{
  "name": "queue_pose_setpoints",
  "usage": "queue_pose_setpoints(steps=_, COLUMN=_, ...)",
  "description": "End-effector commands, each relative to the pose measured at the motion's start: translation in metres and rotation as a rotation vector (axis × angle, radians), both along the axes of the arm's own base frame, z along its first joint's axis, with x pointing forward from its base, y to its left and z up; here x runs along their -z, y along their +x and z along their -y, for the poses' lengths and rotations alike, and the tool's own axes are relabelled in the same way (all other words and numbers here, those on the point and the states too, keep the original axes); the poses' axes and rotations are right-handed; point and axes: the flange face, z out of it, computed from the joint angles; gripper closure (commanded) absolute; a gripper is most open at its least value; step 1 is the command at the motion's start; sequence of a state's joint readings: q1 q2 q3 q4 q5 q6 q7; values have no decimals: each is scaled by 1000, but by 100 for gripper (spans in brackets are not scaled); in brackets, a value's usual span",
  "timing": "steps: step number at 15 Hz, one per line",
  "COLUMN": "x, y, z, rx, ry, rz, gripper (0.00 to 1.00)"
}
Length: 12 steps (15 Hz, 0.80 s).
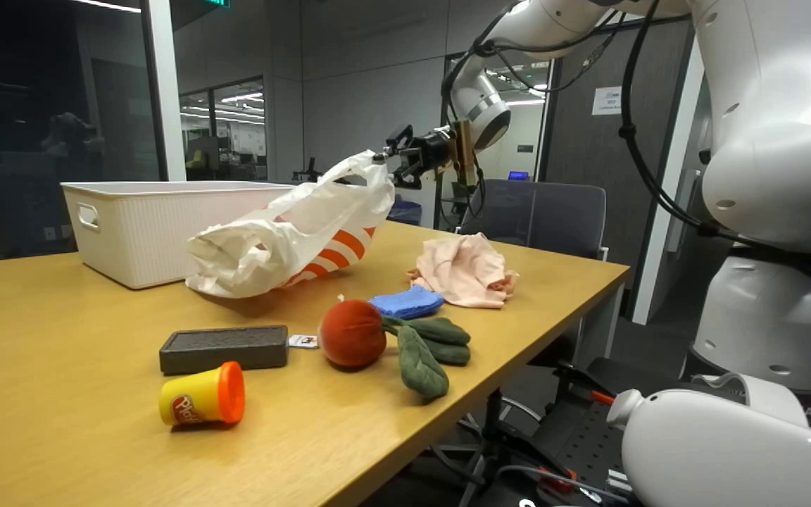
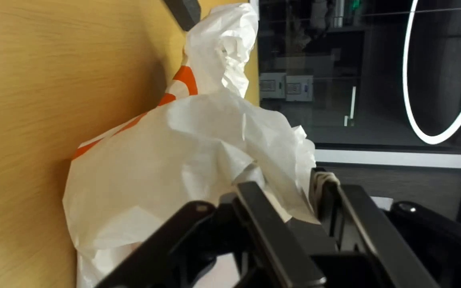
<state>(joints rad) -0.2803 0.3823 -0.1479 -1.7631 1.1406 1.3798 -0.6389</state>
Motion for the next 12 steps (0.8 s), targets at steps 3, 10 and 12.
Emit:
queue_pose_setpoints(steps=3, x=-70, y=-11, z=-36, rx=-24, ry=-310, rz=-10, gripper=13)
queue_pose_setpoints(steps=10, x=-146, y=-48, z=-79, rx=-144, ry=-719, rz=26, gripper=0)
queue_pose_setpoints(steps=12, x=-147, y=-65, z=-83, rx=-196, ry=-836, rz=31, gripper=0)
